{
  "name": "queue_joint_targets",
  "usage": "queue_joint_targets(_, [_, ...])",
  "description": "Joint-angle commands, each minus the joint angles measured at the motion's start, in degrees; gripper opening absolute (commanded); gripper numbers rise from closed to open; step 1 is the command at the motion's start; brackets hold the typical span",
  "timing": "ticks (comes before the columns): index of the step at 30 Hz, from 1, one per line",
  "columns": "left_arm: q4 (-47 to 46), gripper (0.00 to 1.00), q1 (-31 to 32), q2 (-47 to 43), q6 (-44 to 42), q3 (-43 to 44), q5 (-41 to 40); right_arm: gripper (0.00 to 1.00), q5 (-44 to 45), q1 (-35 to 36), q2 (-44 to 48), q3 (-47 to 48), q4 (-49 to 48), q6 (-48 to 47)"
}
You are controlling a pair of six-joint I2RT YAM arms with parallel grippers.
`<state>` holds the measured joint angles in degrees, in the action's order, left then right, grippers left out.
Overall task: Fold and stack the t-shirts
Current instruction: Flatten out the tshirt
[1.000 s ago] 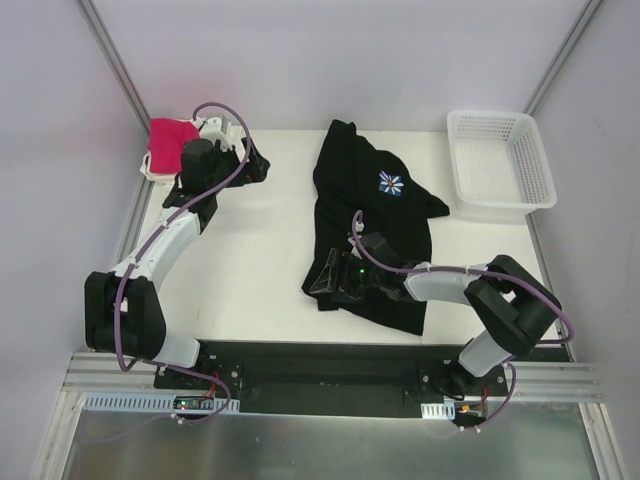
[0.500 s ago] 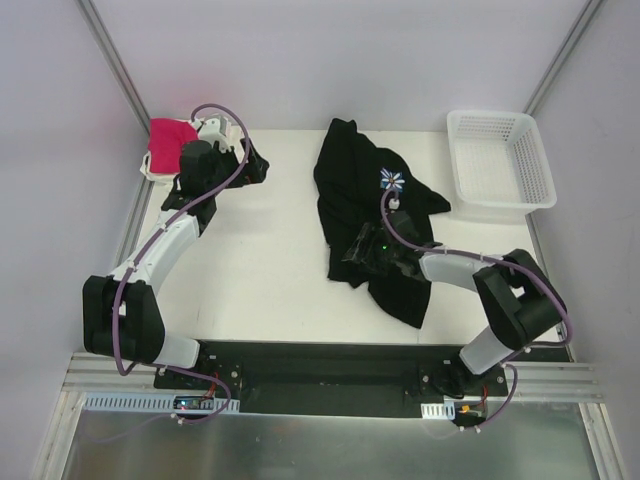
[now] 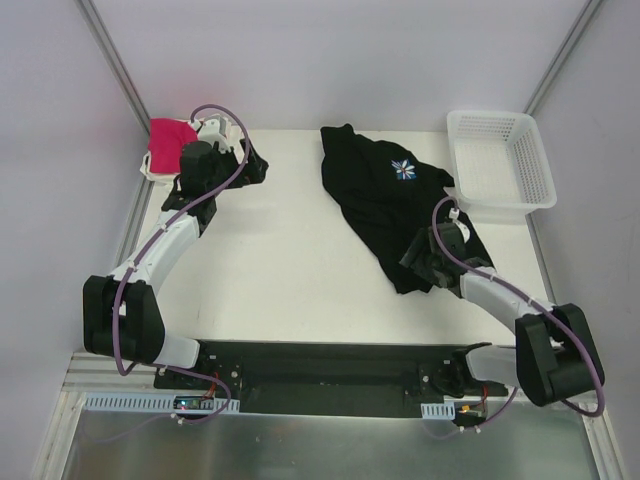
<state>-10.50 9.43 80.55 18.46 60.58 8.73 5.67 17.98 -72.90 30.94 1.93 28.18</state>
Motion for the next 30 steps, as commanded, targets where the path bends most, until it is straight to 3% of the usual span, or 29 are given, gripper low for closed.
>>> queue_joint_targets(1, [-2.7,0.99,0.5,-0.7,0.1,0.2,1.6,0.76,4.4,-0.4,5.8,0.0,9.1,-2.1])
queue_joint_targets(8, [-3.4,0.99,0.5,-0.8,0.7,-0.1,2.3,0.76,6.9,-0.5,23.6,1.7,21.8,-2.2])
queue_joint_targets(13, [-4.3,0.99,0.5,0.6,1.8,0.2,3.9,0.77,7.3,-0.4,30.7,-0.2,26.4,-1.4])
queue_joint_targets(20, [-4.7,0.99,0.5,0.7,2.1,0.3,3.8,0.76,2.5,0.7,24.1,-4.8,21.2,1.6])
queue_joint_targets(30, [-4.5,0.99,0.5,0.4,1.8,0.3,3.7,0.74,4.0,3.5,18.5,-6.4,16.0,2.4])
